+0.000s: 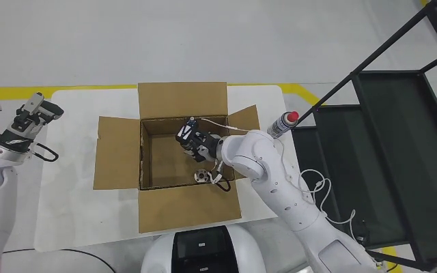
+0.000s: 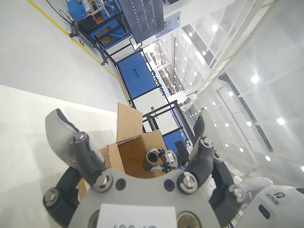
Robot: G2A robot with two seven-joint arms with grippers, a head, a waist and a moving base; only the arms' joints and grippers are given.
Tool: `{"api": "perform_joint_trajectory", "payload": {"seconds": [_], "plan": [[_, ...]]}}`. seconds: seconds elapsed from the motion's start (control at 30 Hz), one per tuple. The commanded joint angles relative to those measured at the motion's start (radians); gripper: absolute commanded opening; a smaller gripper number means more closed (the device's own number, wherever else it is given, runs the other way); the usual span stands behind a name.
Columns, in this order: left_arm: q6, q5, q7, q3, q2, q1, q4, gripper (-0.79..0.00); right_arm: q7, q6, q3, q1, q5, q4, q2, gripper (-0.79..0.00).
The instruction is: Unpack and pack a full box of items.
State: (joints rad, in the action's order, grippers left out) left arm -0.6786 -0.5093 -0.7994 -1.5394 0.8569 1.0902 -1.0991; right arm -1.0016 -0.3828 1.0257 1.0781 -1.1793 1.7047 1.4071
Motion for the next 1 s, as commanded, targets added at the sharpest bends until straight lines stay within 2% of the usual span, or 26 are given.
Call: {"api": "perform_joint_trajectory", "payload": {"seconds": [0.0,0.43,0.53,0.63,0.8,0.97], "plan": [[0.000,0.000,0.000,0.000,0.000,0.000,0.000,0.000,0.000,0.000,0.000,0.000,0.000,0.000,0.000,-0.785],[0.000,0.000,0.000,0.000,0.000,0.000,0.000,0.000,0.000,0.000,0.000,0.000,0.000,0.000,0.000,-0.785],[0.000,0.000,0.000,0.000,0.000,0.000,0.000,0.000,0.052,-0.029,0.034,0.028,0.058,0.030,-0.007,-0.785],[0.000,0.000,0.000,0.000,0.000,0.000,0.000,0.000,0.091,-0.100,0.138,0.081,0.115,0.126,-0.027,-0.785],[0.000,0.000,0.000,0.000,0.000,0.000,0.000,0.000,0.193,-0.214,0.364,0.284,0.150,0.363,-0.068,-0.785],[0.000,0.000,0.000,0.000,0.000,0.000,0.000,0.000,0.393,-0.309,0.627,0.497,0.224,0.420,-0.092,-0.785]]}}
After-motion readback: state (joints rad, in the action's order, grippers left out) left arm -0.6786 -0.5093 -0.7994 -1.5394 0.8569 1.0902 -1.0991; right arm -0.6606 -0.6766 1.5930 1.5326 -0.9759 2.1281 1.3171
